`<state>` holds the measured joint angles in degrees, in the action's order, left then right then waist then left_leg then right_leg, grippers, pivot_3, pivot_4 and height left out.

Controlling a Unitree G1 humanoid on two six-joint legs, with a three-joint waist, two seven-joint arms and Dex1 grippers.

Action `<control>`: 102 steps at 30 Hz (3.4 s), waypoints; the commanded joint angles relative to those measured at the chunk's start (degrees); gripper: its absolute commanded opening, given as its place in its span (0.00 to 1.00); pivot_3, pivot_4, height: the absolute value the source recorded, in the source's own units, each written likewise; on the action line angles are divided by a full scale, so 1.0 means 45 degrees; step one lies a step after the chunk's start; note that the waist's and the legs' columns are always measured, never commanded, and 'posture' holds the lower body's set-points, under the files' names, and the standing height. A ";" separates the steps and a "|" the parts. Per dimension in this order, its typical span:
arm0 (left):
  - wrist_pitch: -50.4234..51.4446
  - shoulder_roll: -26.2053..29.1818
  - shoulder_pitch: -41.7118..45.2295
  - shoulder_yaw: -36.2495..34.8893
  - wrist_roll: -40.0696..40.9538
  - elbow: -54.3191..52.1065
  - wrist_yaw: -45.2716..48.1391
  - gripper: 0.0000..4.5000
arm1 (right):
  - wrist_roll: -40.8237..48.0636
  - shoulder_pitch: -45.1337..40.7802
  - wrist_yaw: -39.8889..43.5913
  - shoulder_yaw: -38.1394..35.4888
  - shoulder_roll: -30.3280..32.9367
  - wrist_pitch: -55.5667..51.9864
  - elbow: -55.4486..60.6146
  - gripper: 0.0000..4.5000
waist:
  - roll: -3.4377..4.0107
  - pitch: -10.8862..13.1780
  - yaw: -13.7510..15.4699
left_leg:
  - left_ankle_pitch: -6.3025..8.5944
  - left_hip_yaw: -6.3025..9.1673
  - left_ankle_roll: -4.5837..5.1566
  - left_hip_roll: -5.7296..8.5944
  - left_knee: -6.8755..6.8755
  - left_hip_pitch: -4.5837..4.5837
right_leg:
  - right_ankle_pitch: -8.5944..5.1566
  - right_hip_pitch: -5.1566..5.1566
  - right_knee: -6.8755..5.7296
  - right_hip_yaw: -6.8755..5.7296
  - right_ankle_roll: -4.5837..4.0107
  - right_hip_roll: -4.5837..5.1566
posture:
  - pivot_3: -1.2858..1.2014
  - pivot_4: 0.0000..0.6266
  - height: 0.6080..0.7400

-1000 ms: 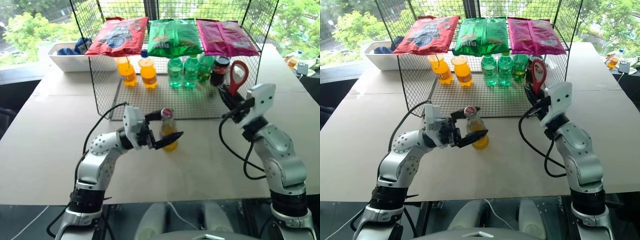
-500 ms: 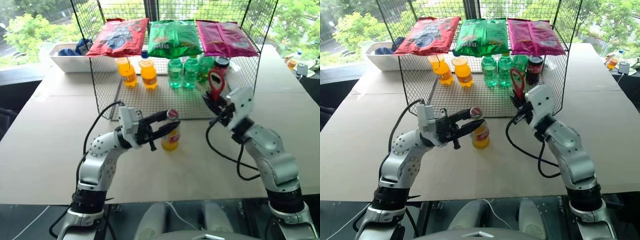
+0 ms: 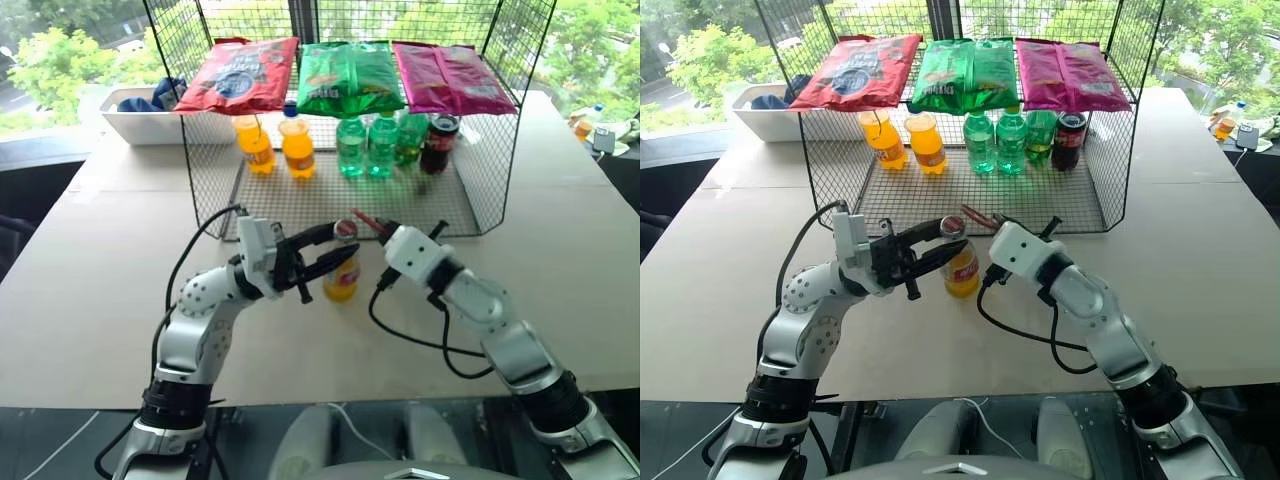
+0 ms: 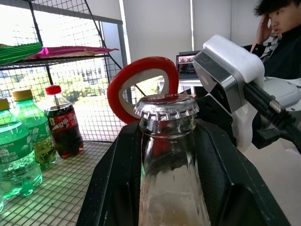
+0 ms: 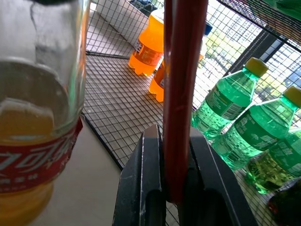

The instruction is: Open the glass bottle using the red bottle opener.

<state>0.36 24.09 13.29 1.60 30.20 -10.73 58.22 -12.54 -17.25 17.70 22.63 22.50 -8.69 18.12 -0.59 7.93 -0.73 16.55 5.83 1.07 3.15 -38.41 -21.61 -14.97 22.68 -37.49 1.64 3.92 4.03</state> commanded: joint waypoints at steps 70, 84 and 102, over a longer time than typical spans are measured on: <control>0.0794 0.0736 -0.0440 0.0330 -0.0469 0.0401 -0.0260 0.30 | -0.1696 0.0959 -0.1049 -0.2659 -0.2907 0.0790 -0.0624 1.00 | 0.0021 0.0007 -0.0012 | -0.0001 -0.0002 -0.0009 -0.0037 0.0150 0.0201 | -0.0002 -0.0189 0.0141 0.0001 -0.0004 -0.0020 | 0.52 0.24 1.00; 0.0954 0.0731 -0.0465 0.0209 -0.0315 0.0372 -0.0362 0.30 | 0.3076 0.1868 0.0248 -0.5551 -0.4155 -0.8169 0.1647 1.00 | 0.0072 0.0025 -0.0004 | 0.0030 0.0011 0.0044 -0.0045 0.0221 0.0217 | -0.0002 -0.0181 0.0157 -0.0008 -0.0007 -0.0006 | 0.52 0.24 1.00; 0.1012 0.0617 -0.0297 -0.0152 -0.0413 0.0448 -0.0448 0.89 | 0.4103 0.2157 -0.0391 -0.5125 -0.4037 -0.7487 0.1839 1.00 | 0.0080 0.0049 -0.0024 | -0.0010 0.0003 -0.0022 -0.0035 0.0225 -0.0018 | 0.0001 0.0039 0.0163 -0.0005 -0.0004 -0.0005 | 0.52 0.24 1.00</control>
<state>5.29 26.66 11.62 1.80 28.23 -7.33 56.05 4.65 -7.57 16.66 0.17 4.73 -43.42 23.76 -0.23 8.16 -0.84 16.51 5.85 0.96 2.99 -37.40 -21.71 -14.97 22.88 -36.75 1.61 3.90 4.01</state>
